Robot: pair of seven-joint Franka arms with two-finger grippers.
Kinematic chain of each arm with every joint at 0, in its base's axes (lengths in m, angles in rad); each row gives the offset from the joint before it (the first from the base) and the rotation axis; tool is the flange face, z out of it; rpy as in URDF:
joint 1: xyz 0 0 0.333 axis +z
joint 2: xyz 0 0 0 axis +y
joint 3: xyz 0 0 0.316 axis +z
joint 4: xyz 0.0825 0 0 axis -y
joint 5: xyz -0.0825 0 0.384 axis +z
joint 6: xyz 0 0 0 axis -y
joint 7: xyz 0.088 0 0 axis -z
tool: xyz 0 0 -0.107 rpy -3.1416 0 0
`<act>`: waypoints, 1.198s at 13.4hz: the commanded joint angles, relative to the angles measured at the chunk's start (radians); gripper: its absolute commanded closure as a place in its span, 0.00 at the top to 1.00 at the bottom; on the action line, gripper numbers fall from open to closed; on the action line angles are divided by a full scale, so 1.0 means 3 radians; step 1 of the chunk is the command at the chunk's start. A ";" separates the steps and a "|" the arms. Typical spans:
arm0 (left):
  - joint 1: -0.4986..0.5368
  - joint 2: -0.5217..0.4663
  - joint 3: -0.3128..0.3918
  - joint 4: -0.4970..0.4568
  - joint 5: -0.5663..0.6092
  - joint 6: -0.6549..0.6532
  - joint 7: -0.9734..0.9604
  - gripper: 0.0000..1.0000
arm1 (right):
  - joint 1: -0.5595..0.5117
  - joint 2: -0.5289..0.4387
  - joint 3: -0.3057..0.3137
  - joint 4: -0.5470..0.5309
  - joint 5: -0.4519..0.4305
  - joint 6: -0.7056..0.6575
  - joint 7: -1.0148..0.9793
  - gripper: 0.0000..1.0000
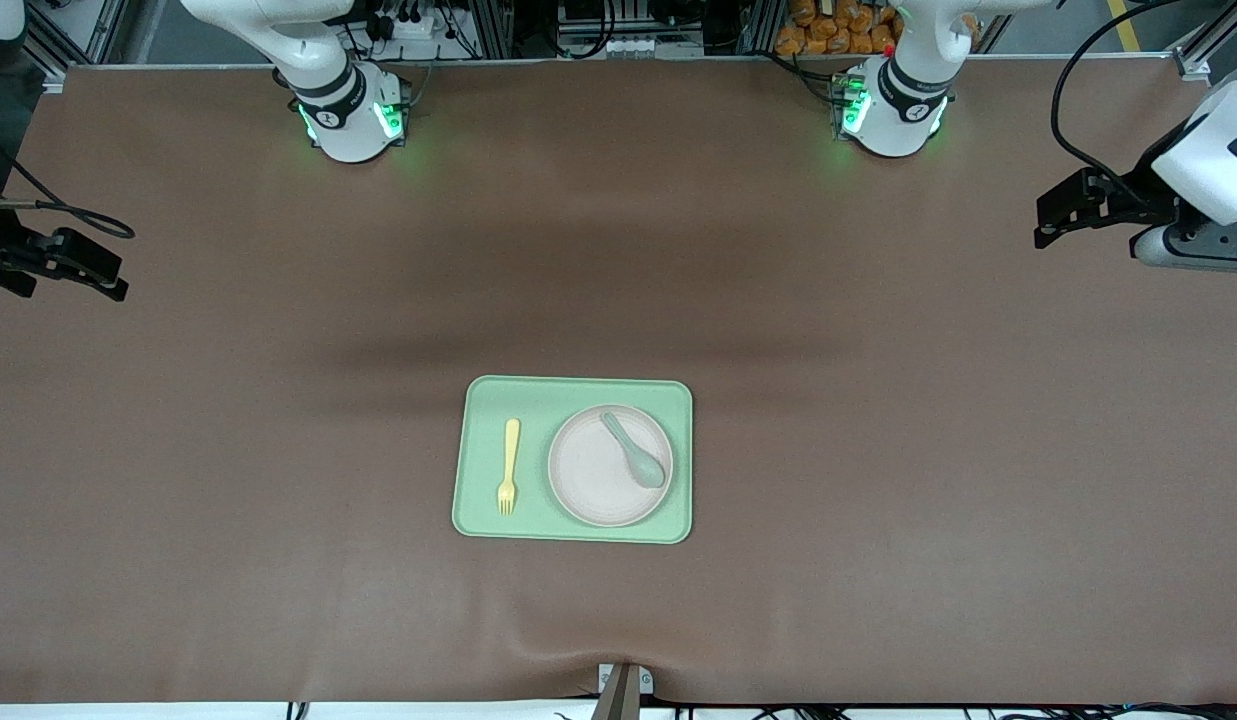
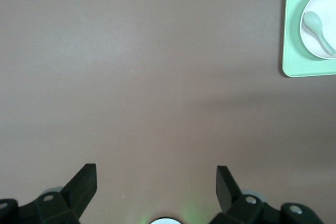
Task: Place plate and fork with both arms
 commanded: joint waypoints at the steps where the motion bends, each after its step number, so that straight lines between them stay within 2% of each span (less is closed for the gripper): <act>1: 0.0020 -0.0046 -0.0025 -0.0045 0.0067 0.0026 0.0061 1.00 | -0.0023 0.0004 0.0002 0.0040 0.0061 -0.0009 -0.0032 1.00; 16: 0.0025 -0.0051 -0.0009 -0.0117 0.0062 0.0061 -0.0077 1.00 | -0.0028 0.0004 0.0007 0.0030 0.0061 -0.0014 -0.0032 1.00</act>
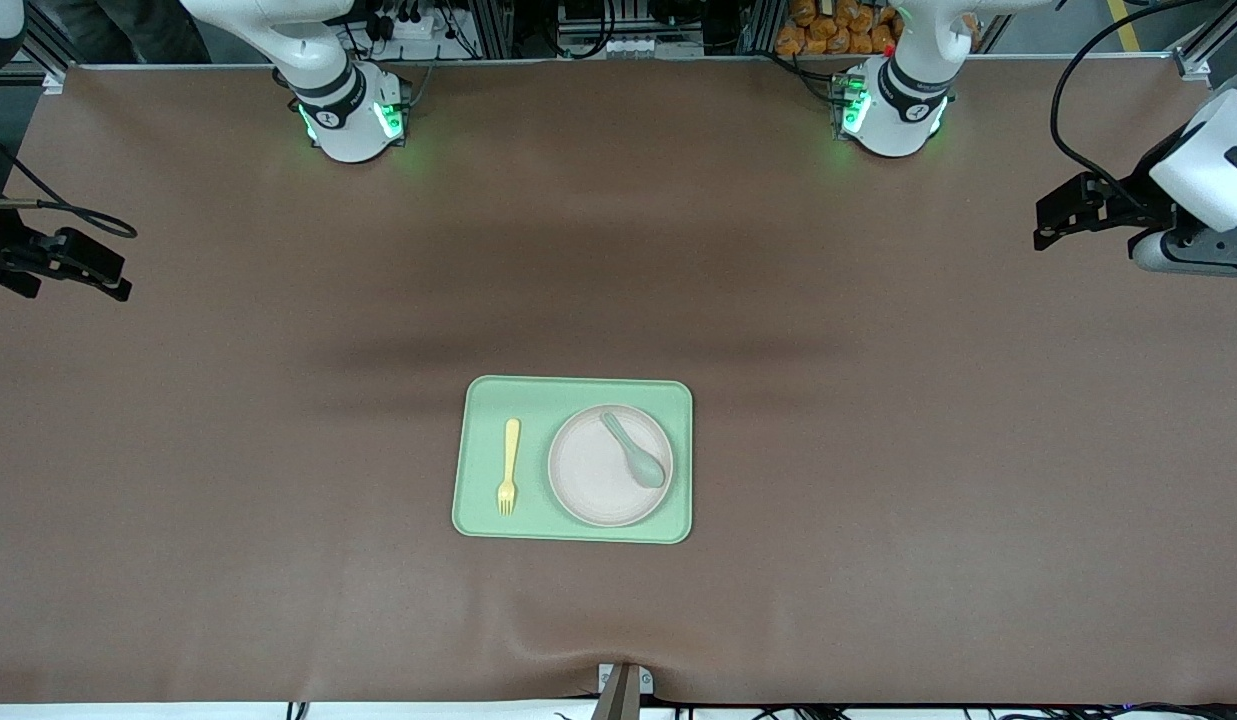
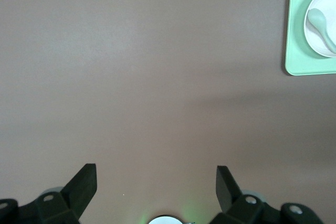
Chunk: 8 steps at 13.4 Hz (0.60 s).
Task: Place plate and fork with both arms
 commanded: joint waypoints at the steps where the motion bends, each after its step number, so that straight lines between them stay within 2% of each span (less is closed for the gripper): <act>1: 0.0012 -0.0051 -0.0015 -0.0071 0.0062 0.0065 -0.0115 1.00 | -0.0028 0.0003 0.0011 0.0030 0.0054 -0.0009 -0.0032 1.00; 8: 0.0012 -0.0056 -0.0015 -0.0071 0.0062 0.0065 -0.0161 1.00 | -0.0028 0.0009 0.0011 0.0030 0.0059 -0.0009 -0.0032 1.00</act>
